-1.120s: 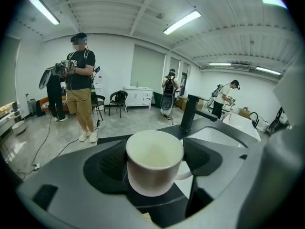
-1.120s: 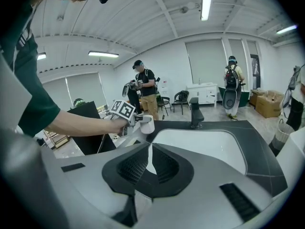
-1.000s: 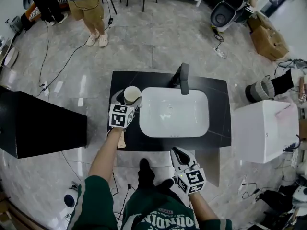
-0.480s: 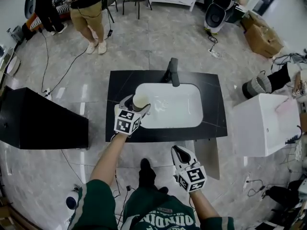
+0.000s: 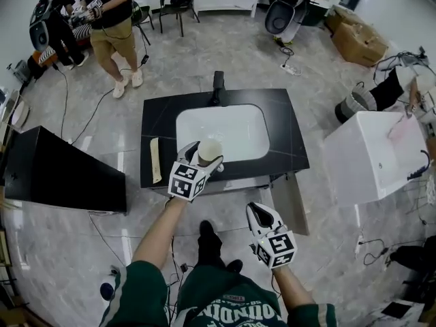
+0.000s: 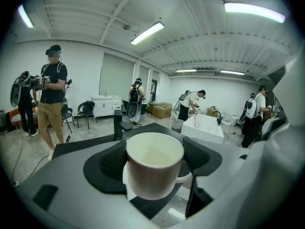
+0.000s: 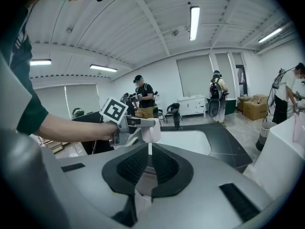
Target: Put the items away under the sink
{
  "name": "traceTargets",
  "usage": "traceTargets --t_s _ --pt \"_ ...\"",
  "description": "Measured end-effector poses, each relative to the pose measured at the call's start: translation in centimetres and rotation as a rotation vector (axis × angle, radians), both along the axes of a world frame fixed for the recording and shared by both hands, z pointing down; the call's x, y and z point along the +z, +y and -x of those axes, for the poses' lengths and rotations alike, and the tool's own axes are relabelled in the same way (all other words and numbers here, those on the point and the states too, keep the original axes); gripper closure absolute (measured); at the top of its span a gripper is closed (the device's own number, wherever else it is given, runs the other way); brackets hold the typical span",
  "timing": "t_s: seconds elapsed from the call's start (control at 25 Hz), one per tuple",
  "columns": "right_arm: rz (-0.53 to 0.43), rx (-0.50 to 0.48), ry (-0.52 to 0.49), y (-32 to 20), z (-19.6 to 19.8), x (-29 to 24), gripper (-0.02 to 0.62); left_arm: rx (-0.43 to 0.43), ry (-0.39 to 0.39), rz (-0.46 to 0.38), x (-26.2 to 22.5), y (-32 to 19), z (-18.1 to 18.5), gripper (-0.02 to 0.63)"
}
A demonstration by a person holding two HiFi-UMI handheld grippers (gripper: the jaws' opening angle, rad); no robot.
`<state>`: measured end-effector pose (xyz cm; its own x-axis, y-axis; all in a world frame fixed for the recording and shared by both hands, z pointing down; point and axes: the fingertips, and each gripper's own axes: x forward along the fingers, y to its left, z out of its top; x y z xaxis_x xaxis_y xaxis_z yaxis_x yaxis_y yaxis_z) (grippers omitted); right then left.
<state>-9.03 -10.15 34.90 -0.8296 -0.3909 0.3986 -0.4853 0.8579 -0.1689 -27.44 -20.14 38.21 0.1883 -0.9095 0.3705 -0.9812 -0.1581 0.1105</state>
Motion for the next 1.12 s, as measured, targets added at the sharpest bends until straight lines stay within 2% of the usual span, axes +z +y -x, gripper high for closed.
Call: traceTargets --t_s 0.44,0.64,0.88,1.12 --pt "0.005 0.1 -0.036 5.5 -15.2 0.6 0.551 0.183 0.005 0.017 0.9 6.6 -20.4 0.224" --pt "0.013 0.162 -0.05 5.9 -20.7 1.0 0.551 0.26 -0.027 0.032 2.8 7.9 -27.7 0.225" --pt "0.019 0.22 -0.051 4.3 -23.2 3.3 0.551 0.356 -0.002 0.052 6.6 7.3 -33.1 0.225" --pt "0.027 0.225 -0.061 2.1 -23.9 8.5 0.551 0.45 0.012 0.051 12.9 5.5 -36.0 0.225"
